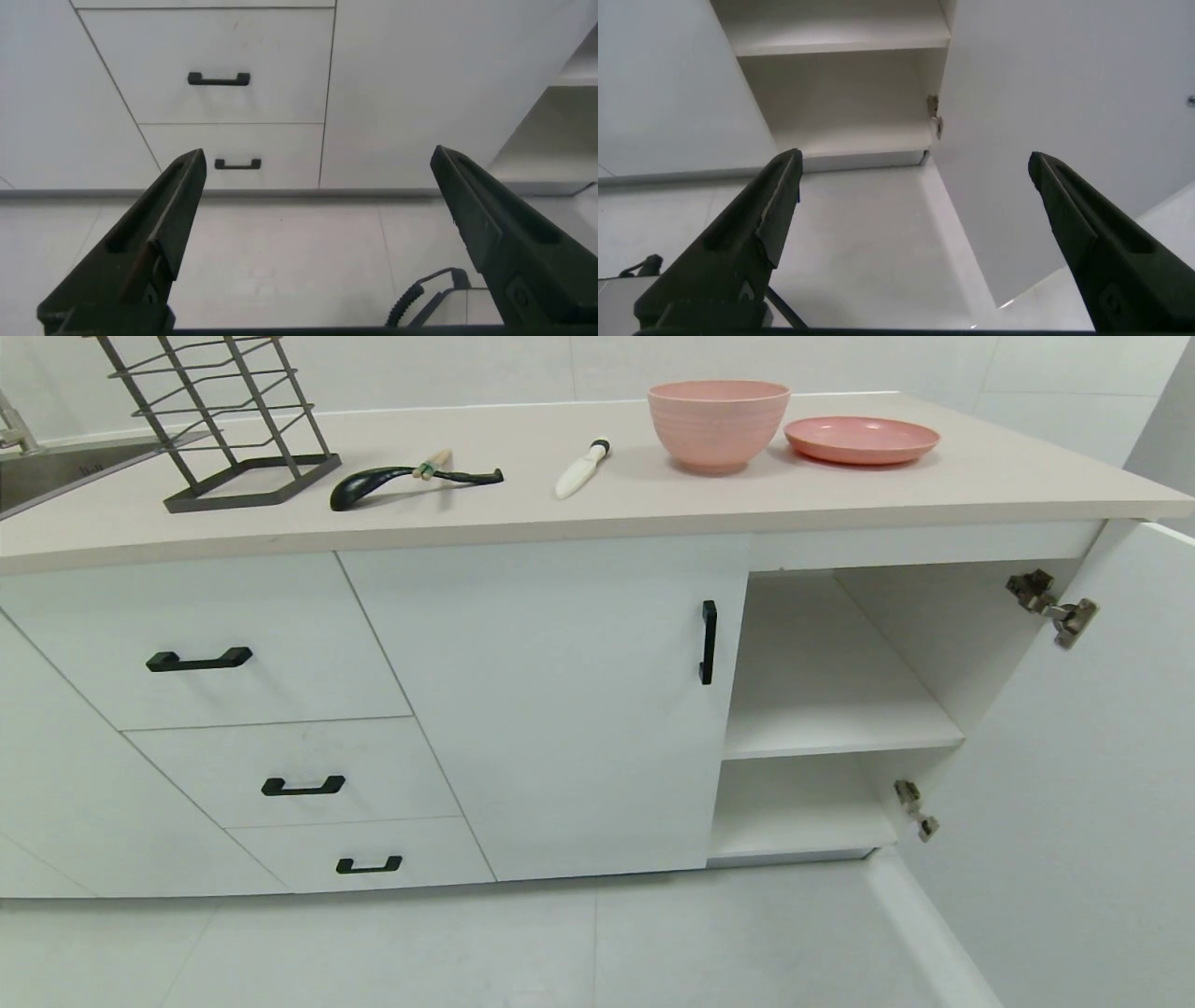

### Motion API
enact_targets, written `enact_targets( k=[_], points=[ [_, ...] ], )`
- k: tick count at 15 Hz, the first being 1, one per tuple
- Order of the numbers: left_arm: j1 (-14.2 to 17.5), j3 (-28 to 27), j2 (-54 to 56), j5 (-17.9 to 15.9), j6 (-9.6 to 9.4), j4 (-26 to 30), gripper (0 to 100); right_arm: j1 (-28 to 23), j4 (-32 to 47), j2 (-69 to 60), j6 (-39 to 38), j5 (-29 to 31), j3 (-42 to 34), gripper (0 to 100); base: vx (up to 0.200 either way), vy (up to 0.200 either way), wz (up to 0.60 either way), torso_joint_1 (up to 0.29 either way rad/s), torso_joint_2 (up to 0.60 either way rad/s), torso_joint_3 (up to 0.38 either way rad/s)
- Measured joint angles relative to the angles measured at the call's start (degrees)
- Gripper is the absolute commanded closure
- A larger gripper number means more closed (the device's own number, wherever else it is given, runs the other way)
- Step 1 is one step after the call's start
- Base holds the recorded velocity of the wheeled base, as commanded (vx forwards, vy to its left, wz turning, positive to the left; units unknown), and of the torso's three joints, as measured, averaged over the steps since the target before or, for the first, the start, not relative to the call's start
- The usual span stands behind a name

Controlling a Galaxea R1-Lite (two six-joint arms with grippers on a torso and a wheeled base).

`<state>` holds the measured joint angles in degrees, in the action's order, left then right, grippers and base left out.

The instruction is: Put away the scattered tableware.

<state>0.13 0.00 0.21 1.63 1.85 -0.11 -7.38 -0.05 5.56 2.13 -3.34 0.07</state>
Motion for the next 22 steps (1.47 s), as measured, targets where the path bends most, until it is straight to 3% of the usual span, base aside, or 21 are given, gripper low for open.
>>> enact_targets(
  k=[11, 15, 22],
  points=[
    [0.02, 0.0, -0.05, 0.11, 0.22, -0.05, 0, 0.0, 0.0, 0.04, -0.33, 0.37, -0.02, 0, 0.0, 0.0, 0.0, 0.0, 0.0, 0.0],
    [0.07, 0.0, -0.1, 0.11, 0.33, -0.05, 0, 0.0, 0.0, 0.04, -0.3, 0.39, 0.0, 0, 0.2, 0.0, 0.0, 0.001, 0.0, 0.002],
    [0.07, 0.0, -0.1, 0.11, 0.35, -0.05, 0, 0.0, 0.0, 0.04, -0.26, 0.37, 0.0, 0, 0.0, 0.0, 0.0, 0.0, 0.0, 0.0]
  ],
)
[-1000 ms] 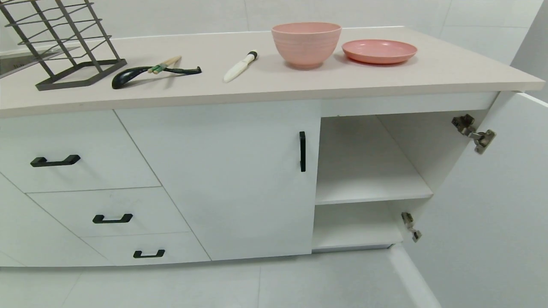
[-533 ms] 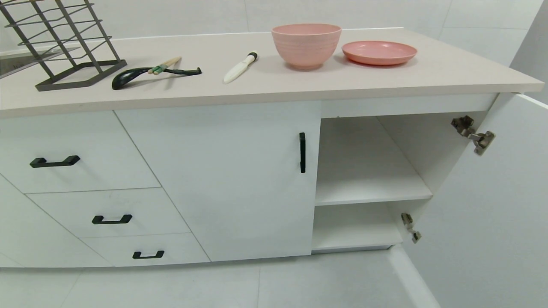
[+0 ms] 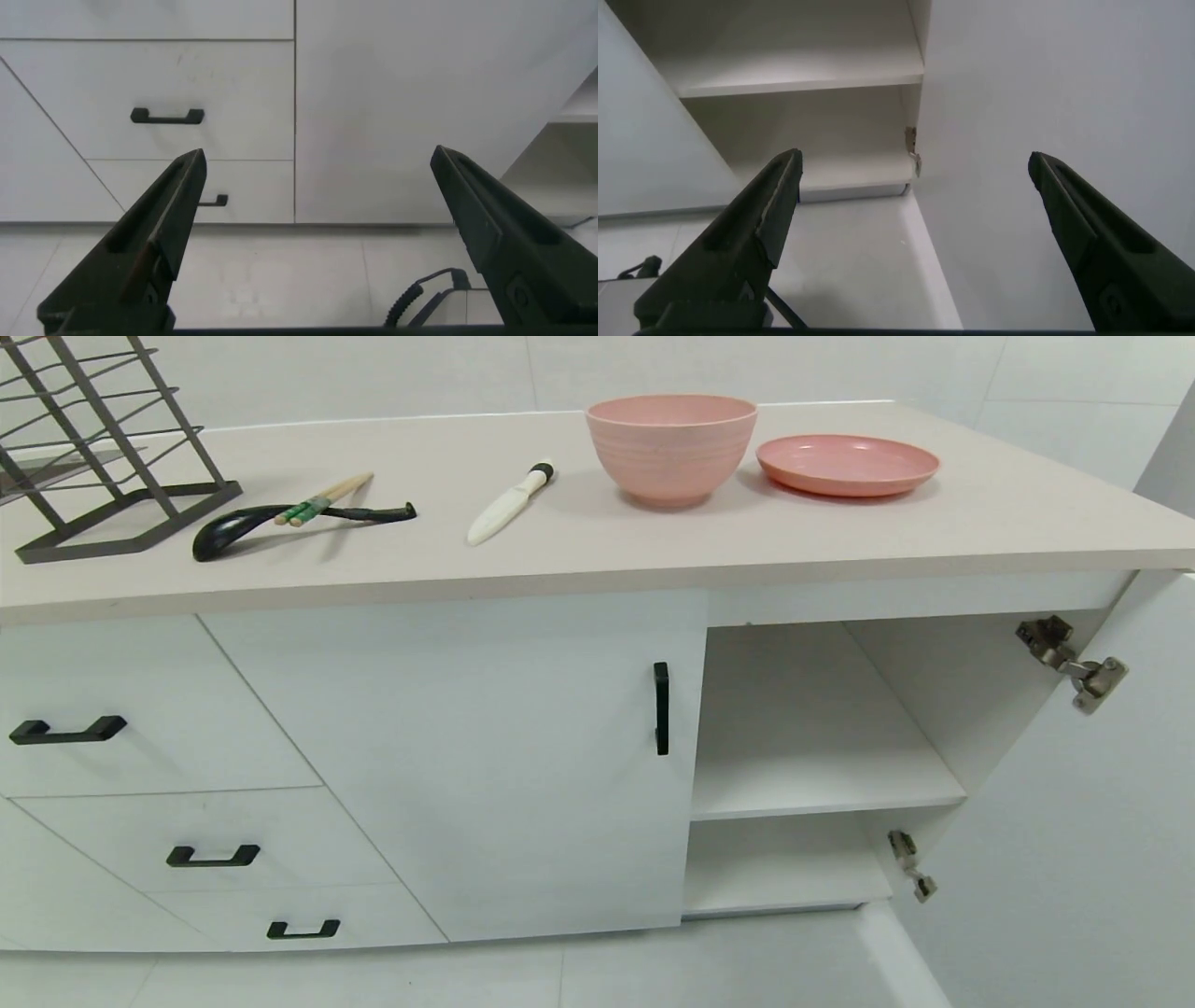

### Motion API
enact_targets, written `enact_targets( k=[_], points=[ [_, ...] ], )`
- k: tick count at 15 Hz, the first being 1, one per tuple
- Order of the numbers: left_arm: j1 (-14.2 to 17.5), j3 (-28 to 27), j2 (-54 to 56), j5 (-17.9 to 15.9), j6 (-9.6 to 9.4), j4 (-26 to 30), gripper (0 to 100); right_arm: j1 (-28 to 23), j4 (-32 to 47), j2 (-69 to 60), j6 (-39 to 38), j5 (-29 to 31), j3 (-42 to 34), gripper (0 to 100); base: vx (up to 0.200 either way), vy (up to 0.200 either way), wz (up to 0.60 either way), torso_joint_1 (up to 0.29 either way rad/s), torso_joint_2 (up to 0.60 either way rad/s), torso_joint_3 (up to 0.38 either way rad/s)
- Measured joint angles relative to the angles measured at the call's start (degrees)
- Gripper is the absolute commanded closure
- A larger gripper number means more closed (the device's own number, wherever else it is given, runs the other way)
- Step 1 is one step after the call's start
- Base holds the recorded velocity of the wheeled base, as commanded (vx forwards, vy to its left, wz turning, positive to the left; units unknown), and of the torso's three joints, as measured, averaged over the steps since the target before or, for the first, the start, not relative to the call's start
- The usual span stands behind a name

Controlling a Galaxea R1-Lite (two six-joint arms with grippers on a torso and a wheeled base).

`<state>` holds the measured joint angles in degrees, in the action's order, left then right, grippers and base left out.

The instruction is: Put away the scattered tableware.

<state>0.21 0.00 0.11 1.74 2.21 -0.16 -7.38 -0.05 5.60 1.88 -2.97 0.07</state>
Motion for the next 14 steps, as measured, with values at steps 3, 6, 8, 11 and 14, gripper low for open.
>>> enact_targets(
  k=[3, 6, 8, 11, 14],
  points=[
    [-0.05, 0.0, -0.01, 0.0, 0.06, 0.0, 0, -0.01, 0.0, 0.0, 0.01, 0.0, 0.0, 0, 0.0, 0.0, 0.0, 0.0, 0.0, 0.0],
    [-0.05, -0.02, -0.01, 0.0, 0.06, 0.0, 0, 0.0, 0.0, 0.0, -0.02, 0.0, 0.0, 0, 0.0, 0.0, 0.0, 0.0, 0.0, 0.0],
    [-0.05, -0.02, -0.01, 0.0, 0.06, 0.0, 0, 0.0, -0.02, 0.0, -0.11, 0.0, 0.0, 0, 0.0, 0.0, 0.0, 0.0, 0.0, 0.0],
    [0.0, 0.0, -0.01, 0.0, 0.06, -0.05, 0, 0.0, -0.02, 0.0, -0.33, 0.0, 0.02, 0, 0.0, 0.0, 0.0, 0.167, -0.12, -0.05],
    [-0.05, 0.0, -0.01, 0.0, 0.06, 0.02, 0, -0.01, 0.0, 0.02, -0.33, 0.0, 0.02, 0, 0.0, 0.0, 0.0, 0.251, -0.18, -0.165]
  ],
)
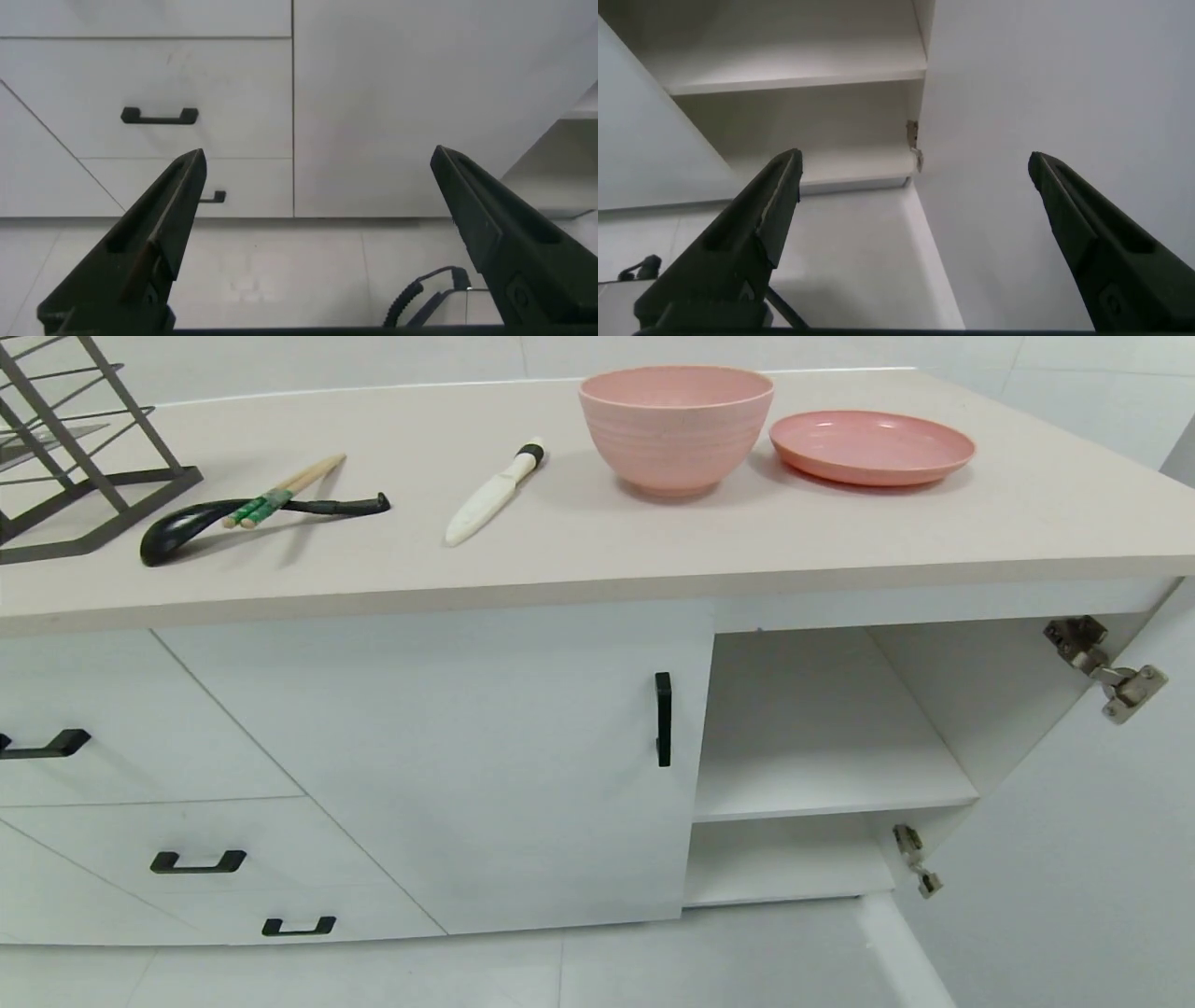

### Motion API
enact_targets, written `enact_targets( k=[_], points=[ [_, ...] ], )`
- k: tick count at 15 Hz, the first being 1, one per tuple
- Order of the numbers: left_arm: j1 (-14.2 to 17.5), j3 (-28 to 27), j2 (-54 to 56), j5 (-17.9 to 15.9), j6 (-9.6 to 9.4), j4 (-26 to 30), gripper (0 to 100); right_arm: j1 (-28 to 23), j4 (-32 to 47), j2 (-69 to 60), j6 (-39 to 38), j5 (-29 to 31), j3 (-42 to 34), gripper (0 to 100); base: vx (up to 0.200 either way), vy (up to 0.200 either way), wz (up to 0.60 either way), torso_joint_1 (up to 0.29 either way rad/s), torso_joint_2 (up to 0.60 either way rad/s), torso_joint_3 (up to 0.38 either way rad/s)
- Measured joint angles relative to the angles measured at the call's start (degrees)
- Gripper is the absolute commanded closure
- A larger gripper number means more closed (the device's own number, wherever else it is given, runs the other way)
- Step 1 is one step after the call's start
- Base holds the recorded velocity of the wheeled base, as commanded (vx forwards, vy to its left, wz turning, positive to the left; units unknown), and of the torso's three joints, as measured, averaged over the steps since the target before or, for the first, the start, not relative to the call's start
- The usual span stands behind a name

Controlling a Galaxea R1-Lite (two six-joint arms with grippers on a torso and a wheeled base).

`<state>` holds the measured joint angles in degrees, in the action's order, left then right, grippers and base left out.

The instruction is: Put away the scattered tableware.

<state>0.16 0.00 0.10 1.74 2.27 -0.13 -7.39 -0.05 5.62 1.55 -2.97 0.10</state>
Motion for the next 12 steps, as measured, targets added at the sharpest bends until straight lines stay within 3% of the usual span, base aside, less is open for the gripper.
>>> enact_targets(
  k=[7, 10, 12],
  points=[
    [0.0, 0.0, -0.02, 0.0, 0.0, 0.0, 0, 0.01, 0.0, 0.0, -0.05, 0.0, 0.0, 0, 0.0, 0.0, 0.0, 0.217, -0.58, -0.216],
    [0.05, 0.0, -0.02, 0.0, -0.04, 0.0, 0, 0.01, 0.0, 0.0, -0.11, 0.0, 0.0, 0, 0.0, 0.0, 0.0, 0.097, -0.49, -0.216],
    [0.05, -0.02, -0.02, 0.0, -0.06, 0.0, 0, 0.01, -0.02, -0.02, -0.1, 0.0, 0.0, 0, 0.0, 0.0, 0.0, 0.393, -0.49, -0.224]
  ],
)
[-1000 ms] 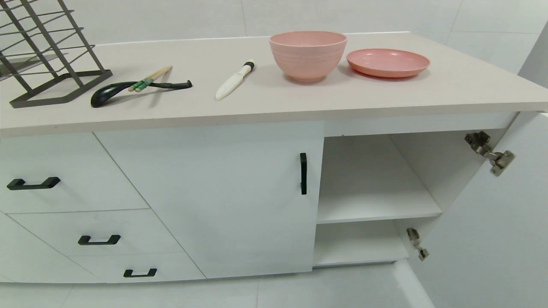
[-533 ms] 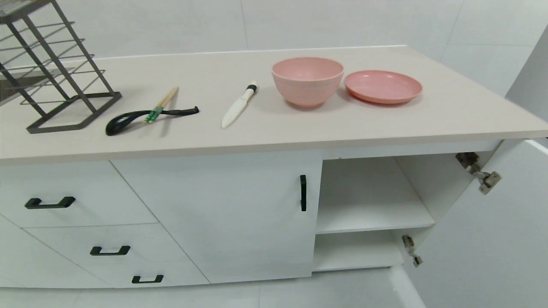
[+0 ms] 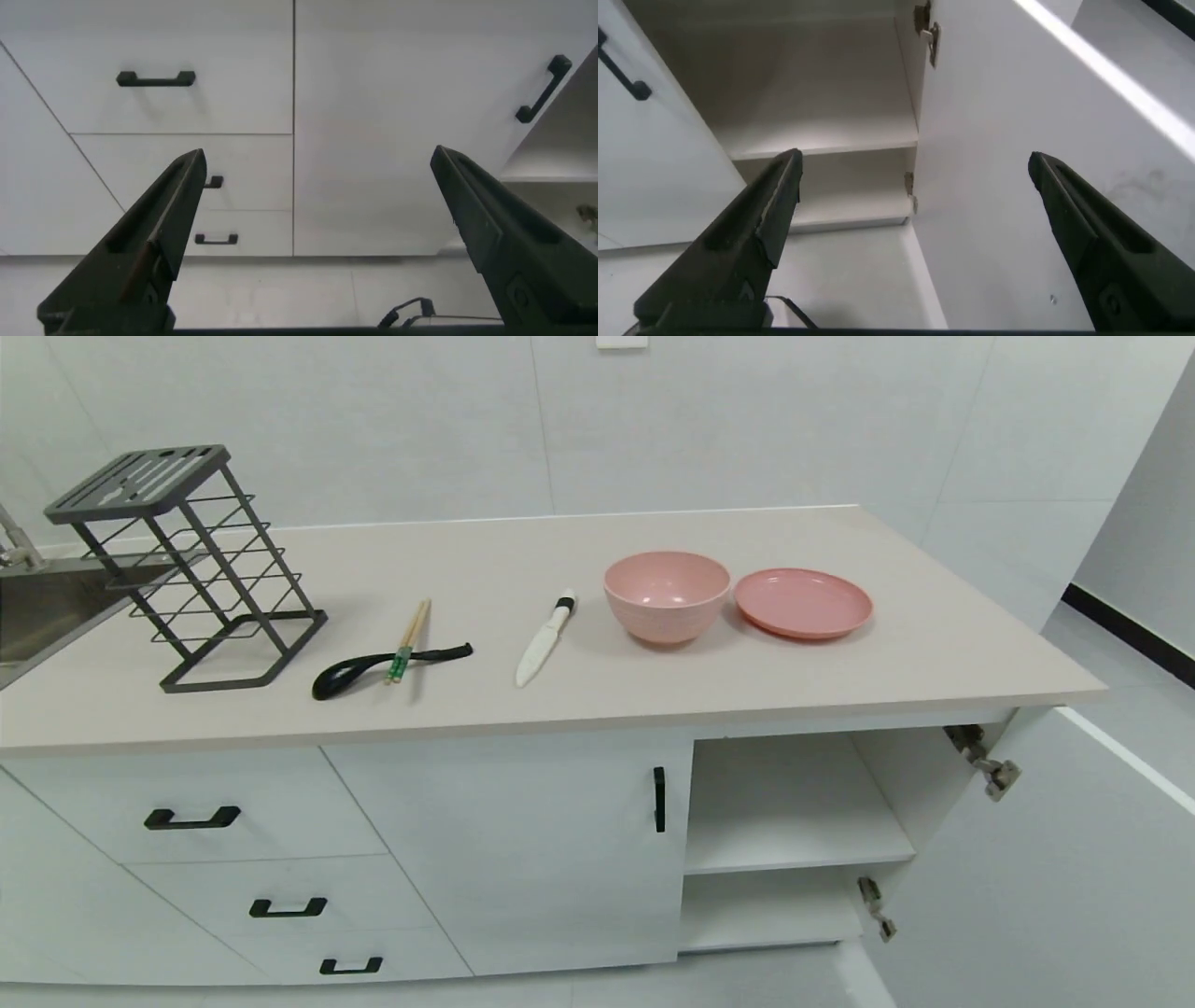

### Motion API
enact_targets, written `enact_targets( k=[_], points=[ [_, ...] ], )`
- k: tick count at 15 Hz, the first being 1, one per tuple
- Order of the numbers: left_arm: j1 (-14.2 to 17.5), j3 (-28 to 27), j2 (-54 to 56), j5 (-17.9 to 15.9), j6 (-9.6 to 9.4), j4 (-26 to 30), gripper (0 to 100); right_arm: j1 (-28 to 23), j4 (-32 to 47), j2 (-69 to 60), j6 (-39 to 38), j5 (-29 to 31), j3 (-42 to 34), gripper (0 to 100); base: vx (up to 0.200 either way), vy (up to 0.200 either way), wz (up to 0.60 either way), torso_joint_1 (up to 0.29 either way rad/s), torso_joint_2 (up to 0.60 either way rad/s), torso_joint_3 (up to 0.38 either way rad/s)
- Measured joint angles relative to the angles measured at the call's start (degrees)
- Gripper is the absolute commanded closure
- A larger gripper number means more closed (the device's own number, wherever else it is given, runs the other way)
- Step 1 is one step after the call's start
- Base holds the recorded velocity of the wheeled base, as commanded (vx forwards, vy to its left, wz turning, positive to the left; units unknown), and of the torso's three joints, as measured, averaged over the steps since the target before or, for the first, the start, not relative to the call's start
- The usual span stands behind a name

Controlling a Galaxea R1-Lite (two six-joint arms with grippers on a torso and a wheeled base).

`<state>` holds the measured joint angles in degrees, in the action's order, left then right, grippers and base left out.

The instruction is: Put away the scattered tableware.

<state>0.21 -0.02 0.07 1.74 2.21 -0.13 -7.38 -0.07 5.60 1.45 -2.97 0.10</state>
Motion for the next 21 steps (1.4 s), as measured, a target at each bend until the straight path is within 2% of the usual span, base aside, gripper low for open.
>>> enact_targets(
  k=[14, 20, 21],
  points=[
    [0.0, 0.02, 0.0, 0.15, -0.11, -0.07, 0, -0.01, 0.0, 0.02, 0.02, 0.0, -0.02, 0, 0.0, 0.0, 0.0, 0.292, -0.52, -0.253],
    [0.0, 0.02, 0.0, 0.17, -0.02, 0.0, 0, 0.0, 0.0, 0.02, 0.02, 0.0, 0.0, 0, 0.0, 0.0, 0.0, 0.038, -0.07, -0.035],
    [-0.02, 0.02, 0.0, 0.15, 0.02, -0.02, 0, 0.0, 0.0, 0.02, 0.02, 0.0, 0.0, 0, 0.2, 0.2, 0.0, 0.002, 0.01, -0.002]
  ],
)
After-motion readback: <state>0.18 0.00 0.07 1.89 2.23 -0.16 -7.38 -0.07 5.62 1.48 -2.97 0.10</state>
